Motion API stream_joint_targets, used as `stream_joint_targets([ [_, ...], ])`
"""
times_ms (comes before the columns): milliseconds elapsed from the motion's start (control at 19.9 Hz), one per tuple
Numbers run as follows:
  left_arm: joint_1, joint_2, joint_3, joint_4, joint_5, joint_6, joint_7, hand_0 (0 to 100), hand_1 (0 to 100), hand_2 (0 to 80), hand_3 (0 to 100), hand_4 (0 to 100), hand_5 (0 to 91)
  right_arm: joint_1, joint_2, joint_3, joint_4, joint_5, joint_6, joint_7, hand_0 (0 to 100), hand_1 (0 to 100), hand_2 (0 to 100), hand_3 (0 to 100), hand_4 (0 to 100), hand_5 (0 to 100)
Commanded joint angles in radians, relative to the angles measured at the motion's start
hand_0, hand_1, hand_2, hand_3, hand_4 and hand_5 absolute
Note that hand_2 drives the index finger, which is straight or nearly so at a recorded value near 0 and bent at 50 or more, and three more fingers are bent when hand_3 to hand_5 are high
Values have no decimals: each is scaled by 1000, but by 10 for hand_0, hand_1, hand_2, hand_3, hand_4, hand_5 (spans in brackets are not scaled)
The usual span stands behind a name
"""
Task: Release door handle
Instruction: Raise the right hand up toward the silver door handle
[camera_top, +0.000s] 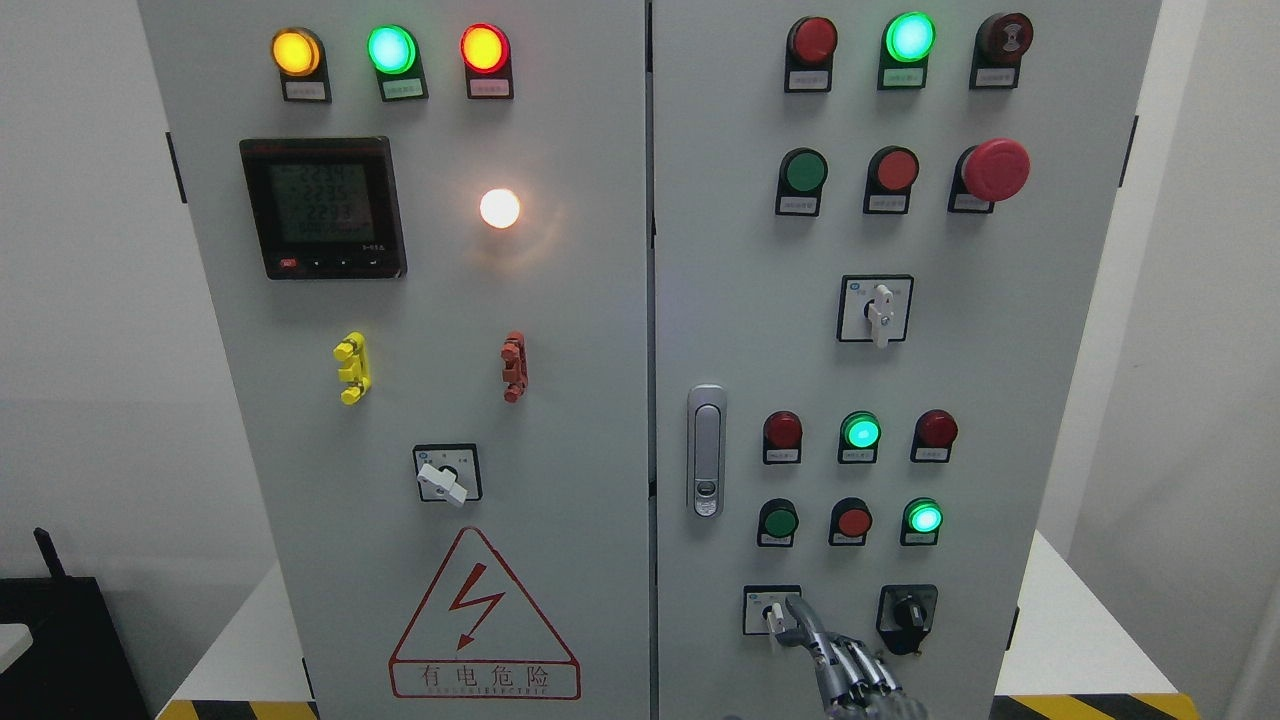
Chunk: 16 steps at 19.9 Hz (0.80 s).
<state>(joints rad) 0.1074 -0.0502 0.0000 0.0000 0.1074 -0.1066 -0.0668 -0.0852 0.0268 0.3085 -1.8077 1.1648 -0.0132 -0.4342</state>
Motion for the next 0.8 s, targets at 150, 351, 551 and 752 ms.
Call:
stream_joint_targets([
  [150, 0, 0, -14, 20, 0, 1, -1, 120, 389, 0, 0, 0, 0, -108, 42, 52, 37, 176, 62, 115, 341, 362, 0, 1000, 1000, 1000],
  [351, 0, 0, -14, 20, 0, 1, -1, 120, 389, 0, 0, 0, 0, -148, 42, 72, 59, 179, 91, 147, 346, 345, 0, 1000, 1000, 1000],
  [551, 0, 0, -14, 20, 0, 1, -1, 120, 389, 0, 0, 0, 0, -180, 42, 72, 103, 181, 96, 190, 350, 340, 0, 1000, 1000, 1000],
  [752, 0, 0, -14, 20, 0, 1, -1, 120, 389, 0, 0, 0, 0, -229, 42, 72, 143, 181, 128, 198, 353, 337, 0, 1000, 1000, 1000],
])
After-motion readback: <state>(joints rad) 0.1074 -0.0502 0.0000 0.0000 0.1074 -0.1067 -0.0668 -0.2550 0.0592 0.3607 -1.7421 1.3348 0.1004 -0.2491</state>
